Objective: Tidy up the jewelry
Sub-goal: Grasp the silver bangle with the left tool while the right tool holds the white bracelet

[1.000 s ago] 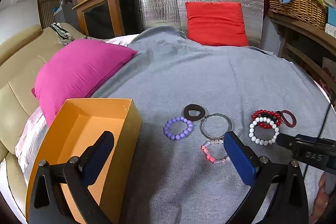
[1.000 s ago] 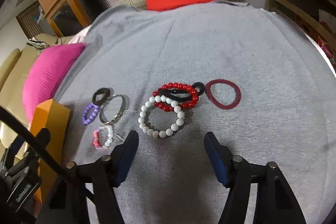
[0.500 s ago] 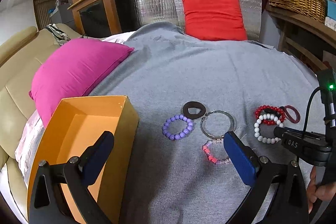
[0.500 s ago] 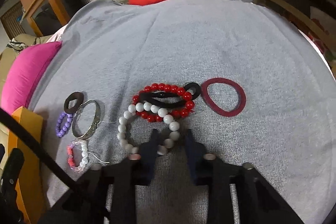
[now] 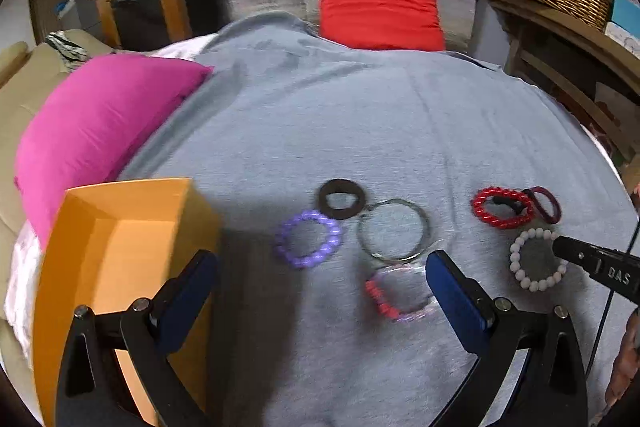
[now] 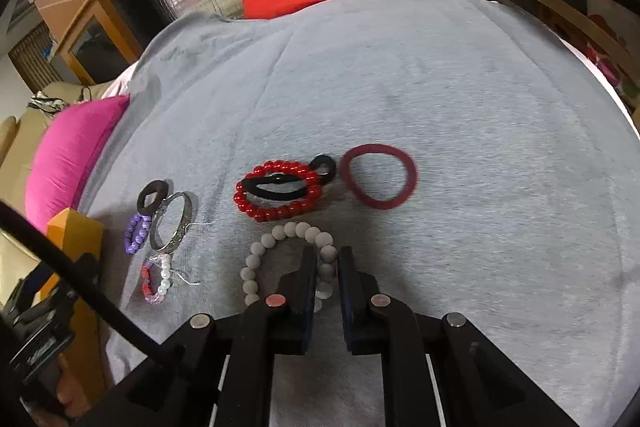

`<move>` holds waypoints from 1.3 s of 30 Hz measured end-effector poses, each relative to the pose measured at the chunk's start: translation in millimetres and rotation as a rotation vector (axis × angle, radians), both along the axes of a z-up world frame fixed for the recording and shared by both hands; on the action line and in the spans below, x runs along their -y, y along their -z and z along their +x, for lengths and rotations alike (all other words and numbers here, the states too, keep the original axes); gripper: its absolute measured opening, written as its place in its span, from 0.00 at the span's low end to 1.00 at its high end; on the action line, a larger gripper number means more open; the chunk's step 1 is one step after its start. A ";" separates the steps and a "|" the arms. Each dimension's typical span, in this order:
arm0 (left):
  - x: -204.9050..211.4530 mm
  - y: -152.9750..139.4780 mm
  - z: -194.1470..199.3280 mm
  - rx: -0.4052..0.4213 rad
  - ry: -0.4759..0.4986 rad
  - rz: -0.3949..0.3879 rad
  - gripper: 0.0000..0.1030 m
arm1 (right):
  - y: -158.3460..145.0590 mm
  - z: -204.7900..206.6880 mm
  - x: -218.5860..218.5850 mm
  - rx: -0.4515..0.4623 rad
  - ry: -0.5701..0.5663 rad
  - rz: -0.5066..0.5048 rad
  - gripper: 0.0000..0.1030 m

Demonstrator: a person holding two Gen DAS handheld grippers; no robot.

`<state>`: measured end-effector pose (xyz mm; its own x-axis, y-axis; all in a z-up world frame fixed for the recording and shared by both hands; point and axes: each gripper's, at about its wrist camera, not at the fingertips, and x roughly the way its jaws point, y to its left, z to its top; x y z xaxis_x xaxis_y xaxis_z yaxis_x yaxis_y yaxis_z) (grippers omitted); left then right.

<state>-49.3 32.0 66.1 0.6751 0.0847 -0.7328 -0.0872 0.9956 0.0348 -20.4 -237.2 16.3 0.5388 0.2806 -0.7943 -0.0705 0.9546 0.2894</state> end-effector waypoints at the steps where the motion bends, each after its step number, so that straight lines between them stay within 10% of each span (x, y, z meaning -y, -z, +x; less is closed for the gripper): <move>1: 3.5 1.6 3.5 -0.006 0.011 -0.010 1.00 | -1.4 -1.4 2.1 0.001 0.000 0.003 0.11; 9: 36.5 26.6 40.6 -0.105 0.084 -0.087 0.99 | -5.0 -10.6 12.6 -0.013 -0.013 0.033 0.11; 16: 39.2 50.6 63.6 -0.200 0.045 -0.170 0.75 | -1.5 -14.3 24.1 -0.026 -0.008 0.036 0.11; 22: 39.9 48.3 66.0 -0.168 0.056 -0.167 0.53 | -3.4 -15.5 22.6 -0.016 -0.017 0.036 0.11; 30: 32.0 34.7 54.0 -0.125 0.070 -0.186 0.53 | -16.1 -22.1 17.2 0.039 -0.033 0.060 0.11; 33: 29.6 20.2 42.7 -0.096 0.087 -0.202 0.05 | -23.6 -24.0 11.6 0.070 -0.048 0.070 0.10; 39: 13.4 13.6 31.1 -0.086 0.075 -0.187 0.05 | -26.8 -21.9 10.9 0.049 -0.029 0.086 0.10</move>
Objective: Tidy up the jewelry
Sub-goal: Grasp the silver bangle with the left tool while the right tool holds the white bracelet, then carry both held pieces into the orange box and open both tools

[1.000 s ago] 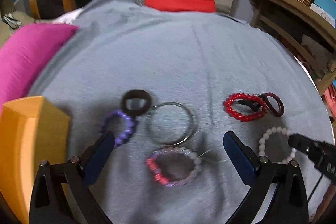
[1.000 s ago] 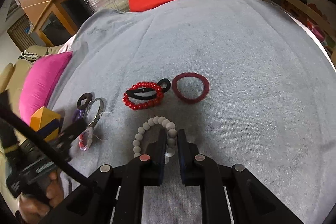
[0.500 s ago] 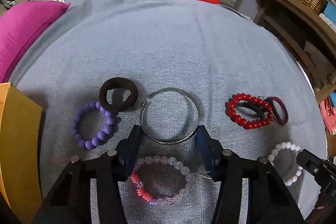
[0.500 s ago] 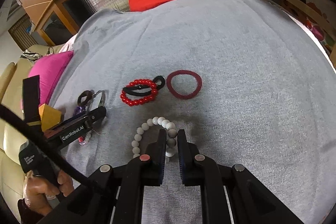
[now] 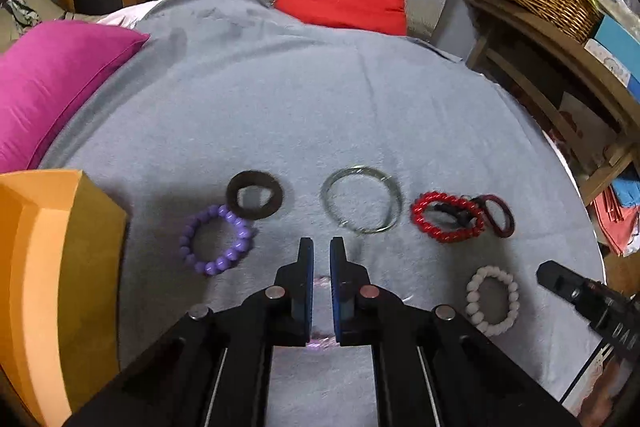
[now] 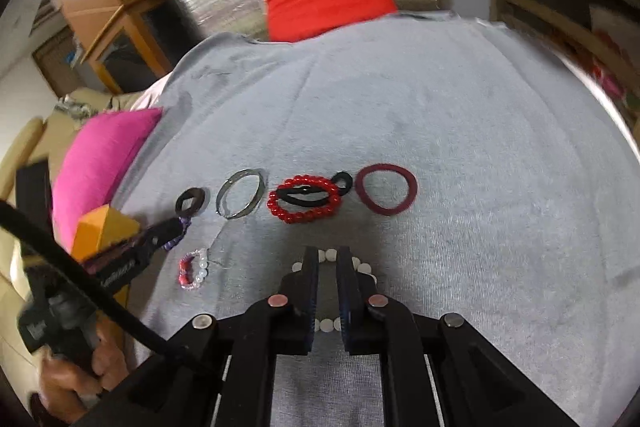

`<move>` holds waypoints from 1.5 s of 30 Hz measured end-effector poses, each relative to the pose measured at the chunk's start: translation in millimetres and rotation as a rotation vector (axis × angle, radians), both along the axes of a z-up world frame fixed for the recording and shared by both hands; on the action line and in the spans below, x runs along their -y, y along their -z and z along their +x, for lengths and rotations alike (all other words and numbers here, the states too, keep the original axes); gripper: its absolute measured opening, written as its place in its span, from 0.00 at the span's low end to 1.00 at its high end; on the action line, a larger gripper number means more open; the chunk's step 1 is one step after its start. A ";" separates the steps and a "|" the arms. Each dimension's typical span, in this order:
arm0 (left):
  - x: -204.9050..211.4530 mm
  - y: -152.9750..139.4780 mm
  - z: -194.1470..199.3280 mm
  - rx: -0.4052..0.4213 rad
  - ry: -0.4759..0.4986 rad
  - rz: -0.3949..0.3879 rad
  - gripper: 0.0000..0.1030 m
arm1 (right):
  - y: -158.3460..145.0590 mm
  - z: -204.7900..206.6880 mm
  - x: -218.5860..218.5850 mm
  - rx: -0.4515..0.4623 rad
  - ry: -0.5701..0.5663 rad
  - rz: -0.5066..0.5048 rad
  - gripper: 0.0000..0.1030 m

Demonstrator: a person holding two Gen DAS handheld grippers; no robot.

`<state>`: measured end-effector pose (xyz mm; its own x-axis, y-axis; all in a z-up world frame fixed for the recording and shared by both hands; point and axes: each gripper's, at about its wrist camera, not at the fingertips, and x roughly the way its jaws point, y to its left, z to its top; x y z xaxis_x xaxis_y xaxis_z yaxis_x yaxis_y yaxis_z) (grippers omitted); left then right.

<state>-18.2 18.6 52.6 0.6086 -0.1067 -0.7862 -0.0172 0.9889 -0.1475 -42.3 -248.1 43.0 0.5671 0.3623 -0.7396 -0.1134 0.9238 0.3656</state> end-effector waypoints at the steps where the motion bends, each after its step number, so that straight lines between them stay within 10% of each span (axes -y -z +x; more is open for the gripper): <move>1: -1.3 2.6 0.5 -0.006 -0.008 0.001 0.09 | 1.8 2.3 2.8 -0.019 0.002 0.023 0.11; 6: -10.1 8.2 7.2 -0.020 -0.032 -0.036 0.40 | 15.0 6.6 12.2 -0.072 0.046 -0.011 0.57; 10: 1.6 10.5 15.4 -0.002 -0.023 -0.052 0.55 | 27.0 9.8 4.8 -0.095 0.020 -0.049 0.49; 15: 26.1 28.9 36.1 -0.050 -0.011 -0.015 0.65 | 39.8 8.9 -22.8 -0.065 -0.048 -0.245 0.11; 27: 49.4 39.4 64.5 -0.021 -0.005 0.055 0.71 | 34.4 10.9 -1.9 -0.057 -0.026 -0.193 0.10; 34: 42.0 34.5 60.3 -0.002 0.000 0.024 0.59 | 9.3 5.1 4.9 0.029 -0.003 -0.124 0.10; 45: 19.3 -42.5 6.8 0.151 -0.041 0.043 0.59 | -14.4 -1.3 5.2 0.104 0.008 -0.016 0.10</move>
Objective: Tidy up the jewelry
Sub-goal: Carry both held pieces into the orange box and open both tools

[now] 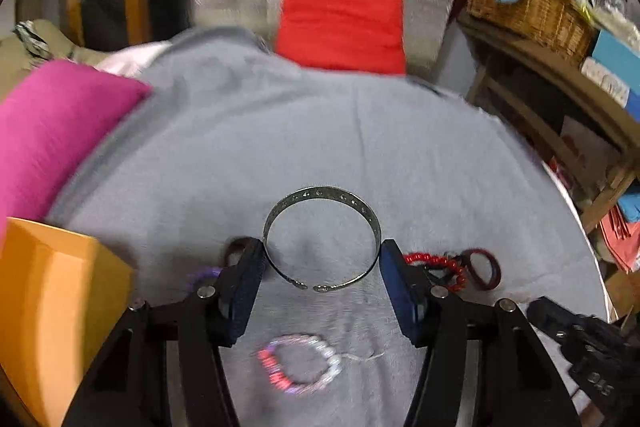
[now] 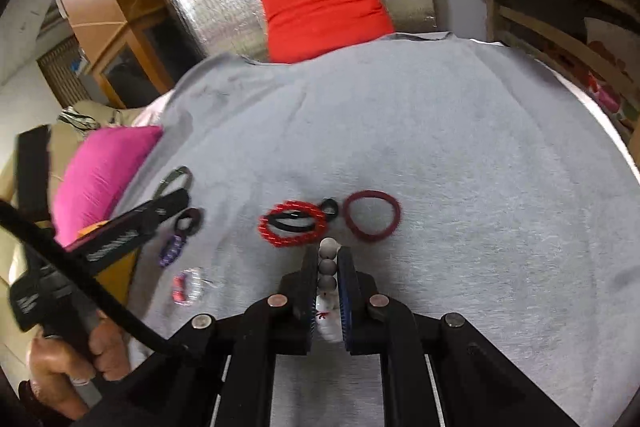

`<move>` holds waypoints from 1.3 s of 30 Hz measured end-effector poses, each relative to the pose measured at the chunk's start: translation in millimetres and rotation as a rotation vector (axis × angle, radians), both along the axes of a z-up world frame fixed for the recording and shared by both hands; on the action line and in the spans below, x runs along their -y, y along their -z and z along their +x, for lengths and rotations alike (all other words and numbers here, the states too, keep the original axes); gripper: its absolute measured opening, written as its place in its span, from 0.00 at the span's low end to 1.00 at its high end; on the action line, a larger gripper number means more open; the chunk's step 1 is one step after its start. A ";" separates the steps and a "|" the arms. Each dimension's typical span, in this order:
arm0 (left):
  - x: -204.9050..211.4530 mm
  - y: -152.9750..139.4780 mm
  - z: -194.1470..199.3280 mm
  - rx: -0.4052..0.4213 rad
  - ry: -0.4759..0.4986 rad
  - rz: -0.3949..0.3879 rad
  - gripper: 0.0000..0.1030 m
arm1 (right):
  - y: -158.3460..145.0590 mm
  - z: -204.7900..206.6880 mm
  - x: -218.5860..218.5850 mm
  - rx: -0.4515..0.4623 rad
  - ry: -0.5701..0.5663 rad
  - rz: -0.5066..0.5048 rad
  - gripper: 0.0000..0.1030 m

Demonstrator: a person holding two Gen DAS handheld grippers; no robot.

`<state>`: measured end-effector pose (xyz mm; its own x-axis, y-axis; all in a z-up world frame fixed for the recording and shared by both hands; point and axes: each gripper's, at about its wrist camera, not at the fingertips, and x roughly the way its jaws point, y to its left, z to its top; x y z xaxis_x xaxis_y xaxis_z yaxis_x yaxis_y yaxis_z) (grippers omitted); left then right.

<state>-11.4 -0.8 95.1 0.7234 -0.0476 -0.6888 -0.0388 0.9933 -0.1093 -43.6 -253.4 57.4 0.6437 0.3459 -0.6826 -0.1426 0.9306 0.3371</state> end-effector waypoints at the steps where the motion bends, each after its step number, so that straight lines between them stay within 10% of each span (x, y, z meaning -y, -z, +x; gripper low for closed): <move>1: -6.8 -9.0 -7.9 0.014 -0.015 -0.006 0.59 | -2.5 -1.1 -3.2 0.007 -0.008 0.013 0.10; 14: -124.2 -54.7 -112.2 0.046 -0.253 -0.009 0.59 | -44.3 -29.8 -88.4 0.072 -0.206 0.152 0.10; 26: -233.3 25.0 -111.5 -0.191 -0.447 -0.041 0.59 | -71.0 -33.8 -269.3 0.049 -0.485 0.149 0.10; 39: -263.4 51.1 -108.2 -0.293 -0.563 -0.048 0.60 | -4.5 16.3 -380.4 -0.127 -0.487 -0.033 0.12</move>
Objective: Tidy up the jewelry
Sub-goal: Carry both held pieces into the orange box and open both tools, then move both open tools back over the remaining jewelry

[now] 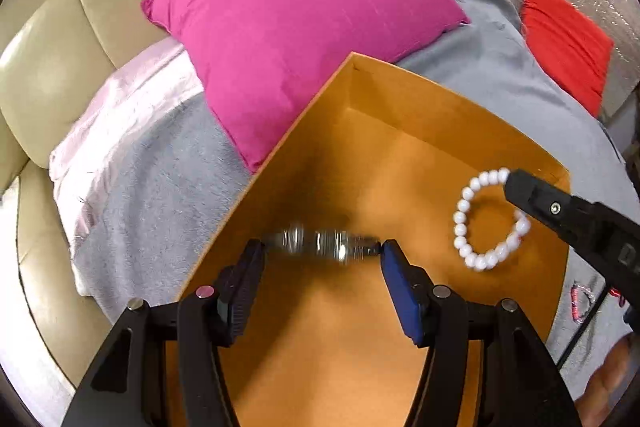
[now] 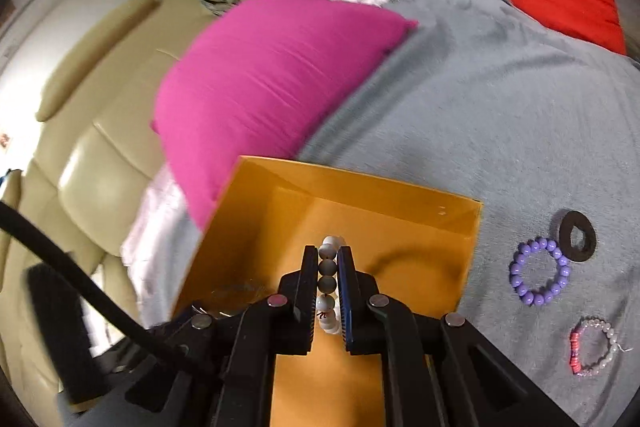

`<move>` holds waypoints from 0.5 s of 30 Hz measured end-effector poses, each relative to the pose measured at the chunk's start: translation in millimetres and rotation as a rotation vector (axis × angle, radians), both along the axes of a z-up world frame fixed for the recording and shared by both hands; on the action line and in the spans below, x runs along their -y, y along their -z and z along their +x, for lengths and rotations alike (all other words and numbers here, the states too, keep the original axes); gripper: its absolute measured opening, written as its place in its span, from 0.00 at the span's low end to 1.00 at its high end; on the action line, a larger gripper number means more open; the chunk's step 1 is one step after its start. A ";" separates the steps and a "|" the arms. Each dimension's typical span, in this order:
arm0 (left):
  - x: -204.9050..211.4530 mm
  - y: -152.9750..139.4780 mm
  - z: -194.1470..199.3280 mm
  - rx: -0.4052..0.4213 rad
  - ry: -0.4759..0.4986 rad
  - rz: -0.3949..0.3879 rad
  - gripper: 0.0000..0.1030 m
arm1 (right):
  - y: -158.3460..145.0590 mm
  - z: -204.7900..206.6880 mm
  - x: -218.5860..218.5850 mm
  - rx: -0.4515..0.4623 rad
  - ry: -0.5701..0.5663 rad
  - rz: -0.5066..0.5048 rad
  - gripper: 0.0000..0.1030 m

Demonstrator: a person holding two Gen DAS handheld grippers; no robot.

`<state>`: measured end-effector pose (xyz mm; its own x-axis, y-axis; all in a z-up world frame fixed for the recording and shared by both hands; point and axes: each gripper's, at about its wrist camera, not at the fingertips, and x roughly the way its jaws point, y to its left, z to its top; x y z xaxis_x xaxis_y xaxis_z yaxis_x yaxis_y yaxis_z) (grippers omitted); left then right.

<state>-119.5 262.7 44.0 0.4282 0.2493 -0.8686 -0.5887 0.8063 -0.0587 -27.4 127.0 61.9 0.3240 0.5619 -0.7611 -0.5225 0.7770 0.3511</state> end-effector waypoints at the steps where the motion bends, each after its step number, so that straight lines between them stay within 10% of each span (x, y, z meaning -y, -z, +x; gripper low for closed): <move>1: -0.2 -1.4 -1.1 0.002 -0.005 0.006 0.60 | 0.4 2.6 0.9 0.000 0.012 -0.006 0.12; 5: 5.1 -8.4 1.2 0.008 -0.019 0.055 0.60 | -11.9 11.0 24.5 0.000 0.058 0.034 0.30; 15: 59.7 -44.1 13.2 0.138 0.102 0.191 0.60 | -45.6 2.9 163.9 0.111 0.207 0.094 0.30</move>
<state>-106.3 203.0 88.0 0.5709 0.3525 -0.7415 -0.5004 0.8654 0.0261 -24.4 -36.9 107.5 0.5183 0.5413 -0.6621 -0.3947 0.8382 0.3764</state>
